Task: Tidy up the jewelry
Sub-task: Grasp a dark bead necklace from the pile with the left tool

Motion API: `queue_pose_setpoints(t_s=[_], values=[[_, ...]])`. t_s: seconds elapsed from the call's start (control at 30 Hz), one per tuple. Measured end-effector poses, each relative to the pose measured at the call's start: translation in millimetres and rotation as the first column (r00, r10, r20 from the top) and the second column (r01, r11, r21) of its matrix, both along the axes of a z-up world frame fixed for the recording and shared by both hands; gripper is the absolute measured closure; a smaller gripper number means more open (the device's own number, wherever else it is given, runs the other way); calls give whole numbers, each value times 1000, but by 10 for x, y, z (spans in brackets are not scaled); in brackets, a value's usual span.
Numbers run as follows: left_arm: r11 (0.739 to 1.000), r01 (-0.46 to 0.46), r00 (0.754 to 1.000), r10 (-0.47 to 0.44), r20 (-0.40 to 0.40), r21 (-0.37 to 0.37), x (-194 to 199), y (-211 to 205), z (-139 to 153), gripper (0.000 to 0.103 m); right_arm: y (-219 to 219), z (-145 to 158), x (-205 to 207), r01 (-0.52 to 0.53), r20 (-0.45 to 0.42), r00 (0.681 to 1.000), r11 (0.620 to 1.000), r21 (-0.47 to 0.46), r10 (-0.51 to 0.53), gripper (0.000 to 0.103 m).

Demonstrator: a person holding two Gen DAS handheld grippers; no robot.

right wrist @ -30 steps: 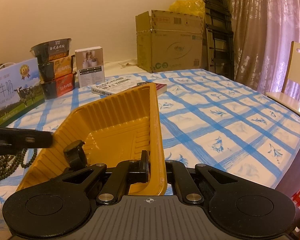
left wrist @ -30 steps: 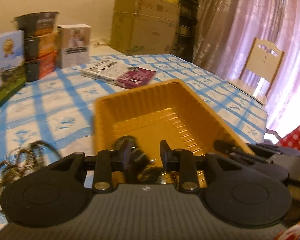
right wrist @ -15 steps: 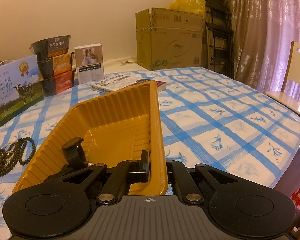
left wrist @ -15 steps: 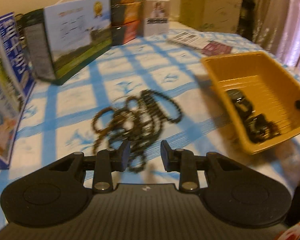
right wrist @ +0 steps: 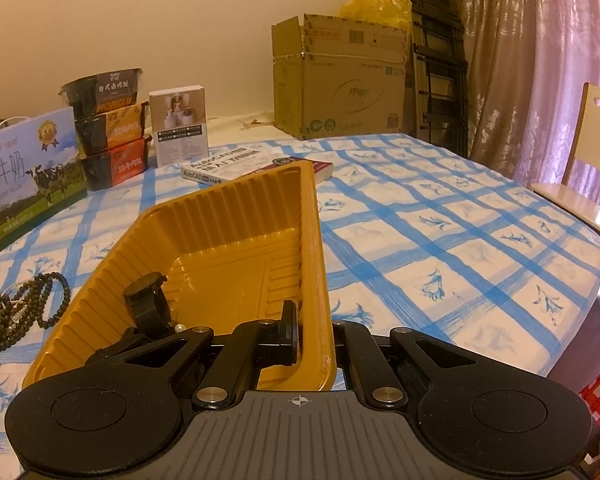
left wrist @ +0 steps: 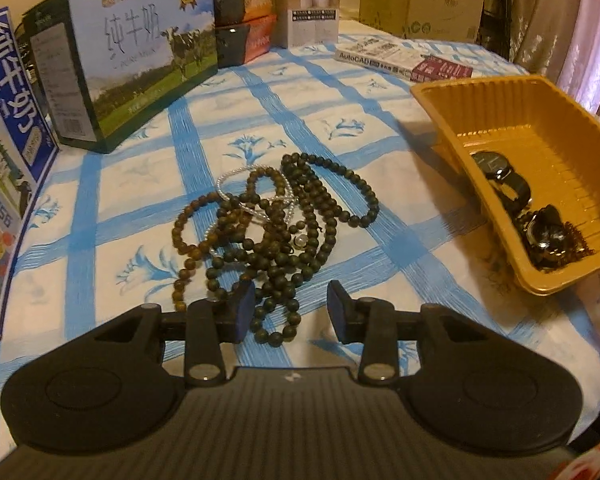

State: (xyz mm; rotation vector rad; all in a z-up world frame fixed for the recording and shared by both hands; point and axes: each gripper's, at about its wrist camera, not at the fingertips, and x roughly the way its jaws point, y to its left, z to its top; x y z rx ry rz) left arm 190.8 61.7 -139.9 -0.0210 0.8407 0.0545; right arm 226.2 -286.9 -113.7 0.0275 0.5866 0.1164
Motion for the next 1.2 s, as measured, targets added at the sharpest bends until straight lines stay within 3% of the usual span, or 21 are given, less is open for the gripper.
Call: queue_pose_setpoints(t_s=[0.27, 0.3, 0.4, 0.53, 0.7, 0.77, 0.83, 1.0, 1.07, 1.13, 1.2], values=[[998, 30, 1000, -30, 0, 46, 161, -40, -126, 69, -3, -1, -1, 1, 0, 1000, 1000, 0, -1, 99], [998, 36, 999, -36, 1, 52, 161, -46, -134, 71, -2, -2, -2, 1, -1, 1000, 1000, 0, -1, 99], [997, 72, 997, -72, -2, 31, 143, -73, -125, 90, -5, -6, -2, 1, -2, 1000, 1000, 0, -1, 99], [991, 133, 991, -133, -18, 3, 21, -180, -94, 90, -6, -7, -4, 1, -1, 1000, 1000, 0, -1, 99], [987, 162, 986, -162, -34, -16, -178, -286, -60, 90, -4, -6, -2, 1, -1, 1000, 1000, 0, -1, 99], [989, 145, 989, -145, -36, -9, -197, -281, -59, 87, -2, -5, -2, 0, -1, 1000, 1000, 0, 0, 99], [993, 114, 993, -114, -38, -3, -168, -259, -75, 72, -3, -5, -1, 1, -2, 1000, 1000, 1, -1, 99], [993, 121, 992, -121, -32, -2, -68, -250, -120, 70, -4, -6, -1, 3, -2, 1000, 1000, 0, -3, 99], [992, 129, 991, -129, -29, -4, -50, -249, -131, 73, -2, -12, -6, 3, -2, 1000, 1000, 0, -3, 99], [989, 144, 989, -144, -24, -26, -49, -246, -127, 90, -1, -11, -2, 3, -3, 1000, 1000, 1, -3, 99], [988, 150, 988, -151, -25, -19, -50, -267, -110, 90, -3, -13, -6, 2, -2, 1000, 1000, 0, -2, 99]])
